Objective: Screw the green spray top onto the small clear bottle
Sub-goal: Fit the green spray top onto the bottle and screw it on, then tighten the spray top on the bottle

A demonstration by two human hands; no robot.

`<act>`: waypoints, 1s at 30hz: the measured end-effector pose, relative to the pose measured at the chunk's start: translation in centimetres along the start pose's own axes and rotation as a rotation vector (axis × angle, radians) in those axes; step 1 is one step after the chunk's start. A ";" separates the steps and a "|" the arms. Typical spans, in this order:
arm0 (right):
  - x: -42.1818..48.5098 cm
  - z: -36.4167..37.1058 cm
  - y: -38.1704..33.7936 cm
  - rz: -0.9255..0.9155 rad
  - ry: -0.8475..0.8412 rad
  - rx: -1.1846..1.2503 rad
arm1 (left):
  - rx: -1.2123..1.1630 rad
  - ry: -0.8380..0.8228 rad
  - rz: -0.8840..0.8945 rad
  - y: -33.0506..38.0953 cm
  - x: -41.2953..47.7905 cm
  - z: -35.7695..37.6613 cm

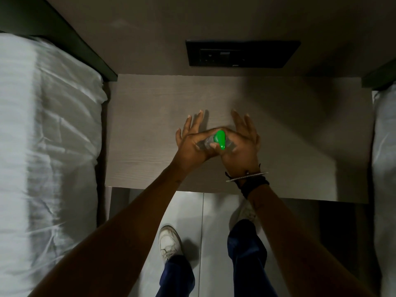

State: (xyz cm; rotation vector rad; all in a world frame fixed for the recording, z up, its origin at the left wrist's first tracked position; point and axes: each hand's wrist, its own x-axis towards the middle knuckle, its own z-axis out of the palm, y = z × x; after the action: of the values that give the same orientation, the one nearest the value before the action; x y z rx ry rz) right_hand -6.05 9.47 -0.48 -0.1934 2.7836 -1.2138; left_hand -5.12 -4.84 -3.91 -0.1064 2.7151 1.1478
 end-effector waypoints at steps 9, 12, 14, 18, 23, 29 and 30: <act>-0.6 1.2 -0.1 0.043 0.205 -0.161 | -0.001 0.010 0.028 0.4 -0.3 -0.1; -0.8 1.6 -0.7 0.096 0.229 -0.228 | 0.010 0.021 0.033 0.3 -0.3 0.1; -0.6 1.6 -0.9 0.150 0.248 -0.293 | 0.012 0.031 0.029 0.2 -0.3 0.1; -0.4 1.0 -0.3 0.111 0.081 -0.204 | -0.011 0.050 0.044 0.1 -0.4 0.3; -0.1 -0.9 0.5 -0.072 -0.079 0.057 | -0.047 0.035 0.008 -0.2 -0.2 0.5; 0.4 -0.3 -0.1 -0.054 0.010 -0.169 | -0.021 0.057 0.013 -0.1 -0.2 0.4; 0.1 -0.2 -0.3 -0.056 0.024 -0.180 | -0.019 0.053 0.012 -0.1 -0.2 0.4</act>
State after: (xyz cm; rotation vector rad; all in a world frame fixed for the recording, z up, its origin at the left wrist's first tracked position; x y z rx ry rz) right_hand -6.19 9.39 -0.17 -0.2743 2.9270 -0.9821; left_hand -4.82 -4.59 -4.21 -0.1246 2.7550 1.1909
